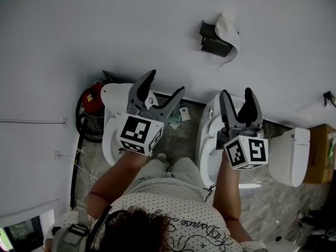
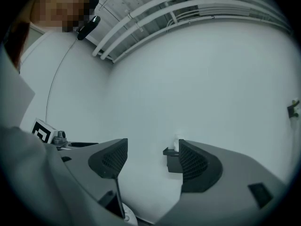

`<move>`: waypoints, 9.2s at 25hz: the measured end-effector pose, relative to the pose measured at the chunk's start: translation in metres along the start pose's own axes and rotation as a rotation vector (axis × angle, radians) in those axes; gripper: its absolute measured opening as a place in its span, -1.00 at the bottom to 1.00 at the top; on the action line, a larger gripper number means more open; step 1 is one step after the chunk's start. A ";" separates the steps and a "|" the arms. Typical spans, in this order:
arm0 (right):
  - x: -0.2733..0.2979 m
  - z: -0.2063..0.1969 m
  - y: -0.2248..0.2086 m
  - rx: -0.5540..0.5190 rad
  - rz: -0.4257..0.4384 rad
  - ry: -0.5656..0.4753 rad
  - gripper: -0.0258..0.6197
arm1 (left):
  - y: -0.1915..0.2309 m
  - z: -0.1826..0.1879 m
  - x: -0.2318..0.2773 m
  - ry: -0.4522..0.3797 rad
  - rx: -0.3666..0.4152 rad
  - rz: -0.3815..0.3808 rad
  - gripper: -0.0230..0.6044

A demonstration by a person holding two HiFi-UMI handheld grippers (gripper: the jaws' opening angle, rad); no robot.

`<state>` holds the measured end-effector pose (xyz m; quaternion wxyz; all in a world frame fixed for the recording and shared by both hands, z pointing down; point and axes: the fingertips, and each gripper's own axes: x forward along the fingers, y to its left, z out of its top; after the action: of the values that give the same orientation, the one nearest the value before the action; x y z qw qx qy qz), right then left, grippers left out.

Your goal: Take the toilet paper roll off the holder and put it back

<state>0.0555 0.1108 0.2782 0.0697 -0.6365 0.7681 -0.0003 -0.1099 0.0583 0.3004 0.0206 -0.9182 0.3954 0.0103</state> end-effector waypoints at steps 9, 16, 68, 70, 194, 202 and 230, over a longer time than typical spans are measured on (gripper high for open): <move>0.060 -0.001 -0.041 -0.005 0.012 -0.010 0.10 | 0.024 -0.011 0.062 0.018 -0.018 0.019 0.18; 0.119 0.010 -0.086 -0.014 0.097 -0.027 0.10 | 0.038 -0.005 0.128 0.004 -0.008 0.085 0.18; 0.299 -0.040 -0.158 -0.030 0.149 0.158 0.58 | 0.126 -0.022 0.313 0.031 -0.038 0.077 0.31; 0.298 -0.044 -0.159 -0.029 0.152 0.190 0.58 | 0.122 -0.020 0.314 0.031 -0.034 0.077 0.31; 0.309 -0.002 -0.159 -0.186 0.270 0.387 -0.02 | 0.127 -0.016 0.320 0.028 0.038 0.078 0.31; 0.312 -0.009 -0.156 -0.190 0.288 0.401 -0.02 | 0.129 -0.017 0.319 0.030 0.039 0.083 0.31; 0.317 -0.045 -0.144 -0.229 0.317 0.496 -0.01 | 0.130 -0.022 0.318 0.044 0.031 0.089 0.31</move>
<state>0.1341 -0.2304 0.3015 -0.1928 -0.4933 0.8462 -0.0580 0.0139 -0.2631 0.3074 0.0257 -0.8993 0.4363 -0.0149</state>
